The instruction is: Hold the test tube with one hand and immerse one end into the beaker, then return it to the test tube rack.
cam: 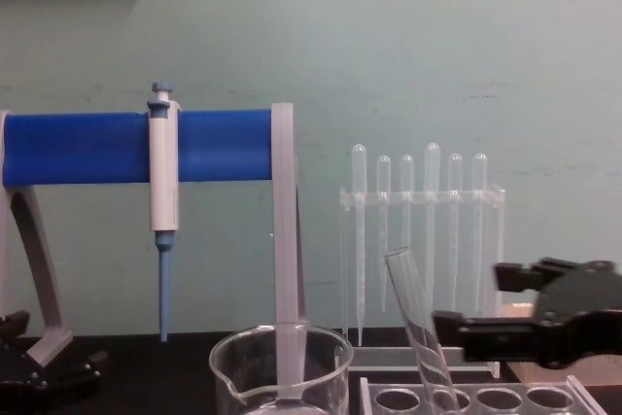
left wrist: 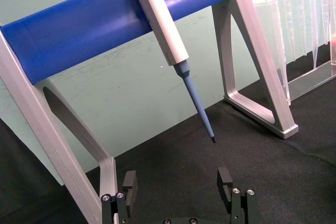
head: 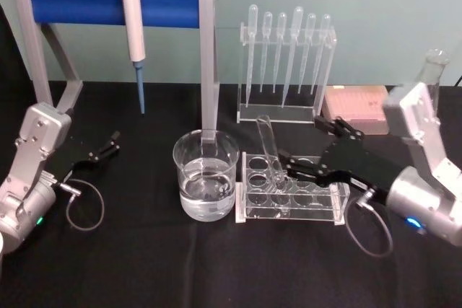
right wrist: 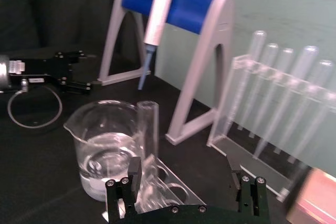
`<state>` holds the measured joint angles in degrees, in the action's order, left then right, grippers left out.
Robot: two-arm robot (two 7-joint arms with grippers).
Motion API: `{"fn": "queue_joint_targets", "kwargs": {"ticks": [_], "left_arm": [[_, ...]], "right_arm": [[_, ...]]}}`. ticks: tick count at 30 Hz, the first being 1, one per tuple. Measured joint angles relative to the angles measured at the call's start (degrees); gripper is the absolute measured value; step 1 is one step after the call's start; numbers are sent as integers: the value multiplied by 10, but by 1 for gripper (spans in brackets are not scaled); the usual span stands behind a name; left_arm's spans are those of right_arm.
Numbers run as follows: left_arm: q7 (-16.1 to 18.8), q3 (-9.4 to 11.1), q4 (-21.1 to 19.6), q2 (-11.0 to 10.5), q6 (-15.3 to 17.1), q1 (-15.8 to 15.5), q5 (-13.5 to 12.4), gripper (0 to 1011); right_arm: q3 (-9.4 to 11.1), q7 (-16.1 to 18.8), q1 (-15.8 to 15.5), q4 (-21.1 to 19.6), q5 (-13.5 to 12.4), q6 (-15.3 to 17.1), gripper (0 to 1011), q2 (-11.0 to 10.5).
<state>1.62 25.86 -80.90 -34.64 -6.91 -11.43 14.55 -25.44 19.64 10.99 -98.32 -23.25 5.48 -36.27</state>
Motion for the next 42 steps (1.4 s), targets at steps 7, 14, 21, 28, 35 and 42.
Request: {"fn": "queue_joint_targets", "kwargs": {"ticks": [7,14,21,28,35,42], "left_arm": [[0,0,0,0,0,0,0,1000],[0,0,0,0,0,0,0,1000],[0,0,0,0,0,0,0,1000],[0,0,0,0,0,0,0,1000],[0,0,0,0,0,0,0,1000],[0,0,0,0,0,0,0,1000]], "right_arm": [[-24,34,51,47,11,27,1002,43],[-34,54,76,67,24,43,1002,66],[-35,60,82,68,34,59,911,76],[-34,60,84,65,49,68,707,82],[-33,59,80,68,60,71,481,88],[-26,59,73,66,63,68,243,93]]}}
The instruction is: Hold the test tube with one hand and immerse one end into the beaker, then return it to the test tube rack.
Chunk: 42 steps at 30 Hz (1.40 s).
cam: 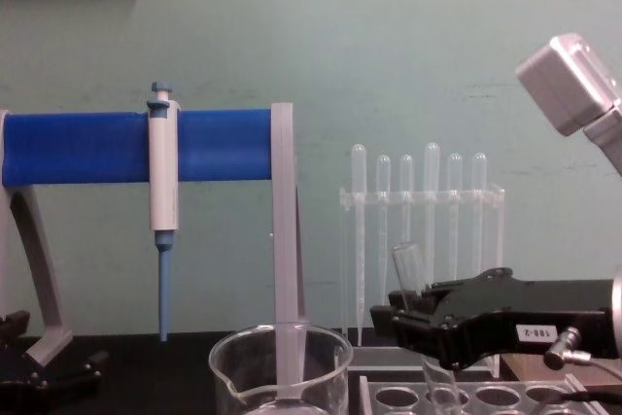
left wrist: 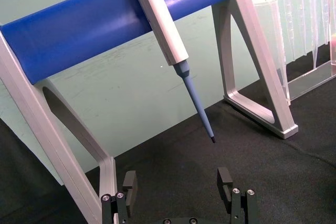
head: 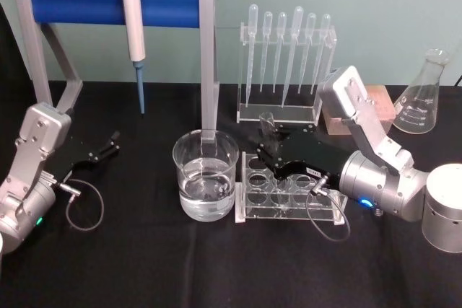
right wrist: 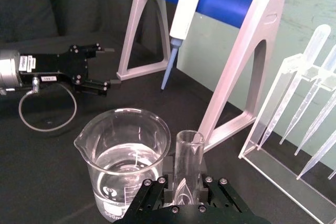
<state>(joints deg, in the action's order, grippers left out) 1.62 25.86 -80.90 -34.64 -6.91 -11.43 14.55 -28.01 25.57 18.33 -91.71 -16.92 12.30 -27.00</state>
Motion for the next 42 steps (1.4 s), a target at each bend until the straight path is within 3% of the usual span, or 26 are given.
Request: {"fn": "queue_joint_targets", "kwargs": {"ticks": [6,18,42], "left_arm": [[0,0,0,0,0,0,0,1000],[0,0,0,0,0,0,0,1000],[0,0,0,0,0,0,0,1000]], "right_arm": [[15,-4,-12,-17,-9,-5,224,2],[71,-39,-51,-104,-61,-20,224,9],[73,-46,-54,-110,-63,-20,224,10]]}}
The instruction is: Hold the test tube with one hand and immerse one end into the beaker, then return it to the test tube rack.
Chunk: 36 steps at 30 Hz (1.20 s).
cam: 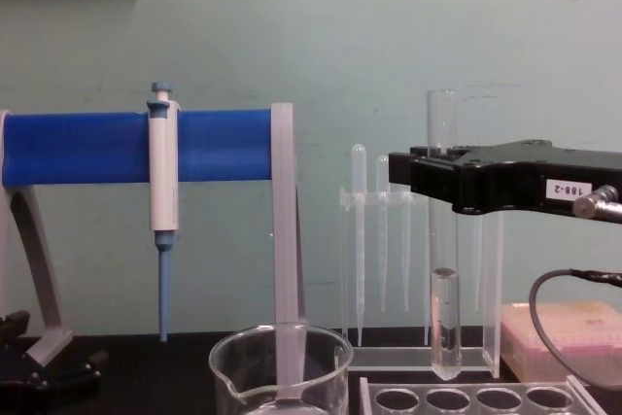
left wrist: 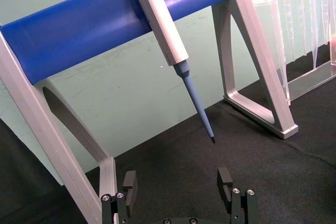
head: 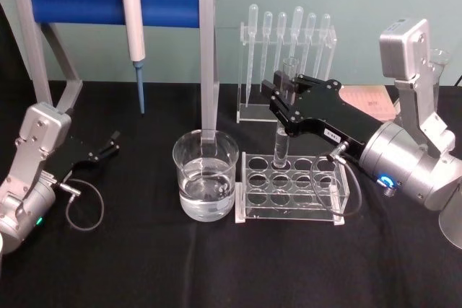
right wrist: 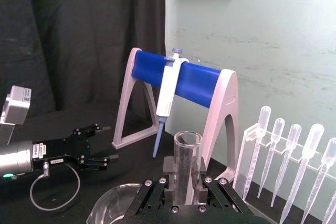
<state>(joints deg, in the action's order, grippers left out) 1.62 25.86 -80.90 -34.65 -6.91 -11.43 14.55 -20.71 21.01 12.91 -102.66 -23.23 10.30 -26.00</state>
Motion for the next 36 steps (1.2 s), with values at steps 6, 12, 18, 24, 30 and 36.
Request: {"fn": "queue_joint_targets", "kwargs": {"ticks": [6,12,18,24,30,36], "left_arm": [[0,0,0,0,0,0,0,1000],[0,0,0,0,0,0,0,1000],[0,0,0,0,0,0,0,1000],[0,0,0,0,0,0,0,1000],[0,0,0,0,0,0,0,1000],[0,0,0,0,0,0,0,1000]], "right_arm": [[0,1,0,0,0,0,224,0],[0,1,1,1,0,0,224,0],[0,1,1,1,0,0,224,0],[0,1,1,1,0,0,224,0],[0,2,1,1,0,0,224,0],[0,2,1,1,0,0,224,0]]}}
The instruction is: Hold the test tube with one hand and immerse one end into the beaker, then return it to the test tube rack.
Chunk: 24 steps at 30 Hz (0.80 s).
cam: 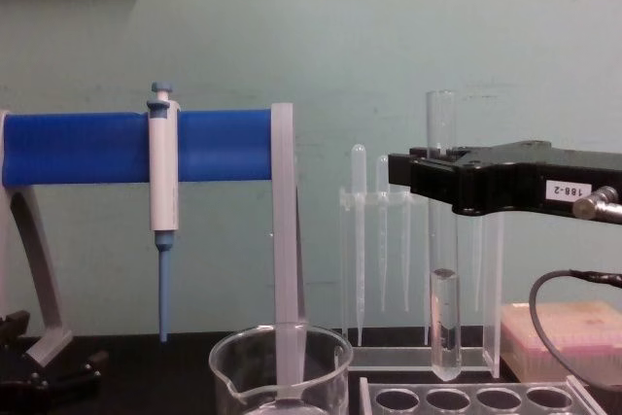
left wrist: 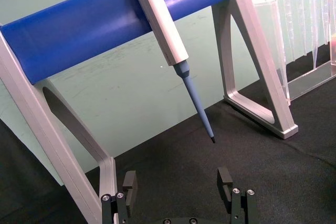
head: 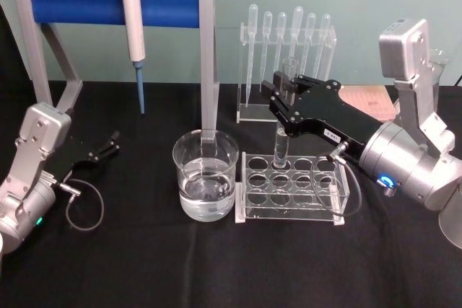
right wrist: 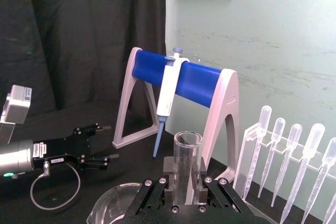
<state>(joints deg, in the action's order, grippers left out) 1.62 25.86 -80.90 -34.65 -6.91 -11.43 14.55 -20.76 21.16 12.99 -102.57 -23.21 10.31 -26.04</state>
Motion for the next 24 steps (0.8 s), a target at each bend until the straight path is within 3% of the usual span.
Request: {"fn": "queue_joint_targets", "kwargs": {"ticks": [24], "left_arm": [[0,0,0,0,0,0,0,1000]], "right_arm": [[0,0,0,0,0,0,224,0]]}}
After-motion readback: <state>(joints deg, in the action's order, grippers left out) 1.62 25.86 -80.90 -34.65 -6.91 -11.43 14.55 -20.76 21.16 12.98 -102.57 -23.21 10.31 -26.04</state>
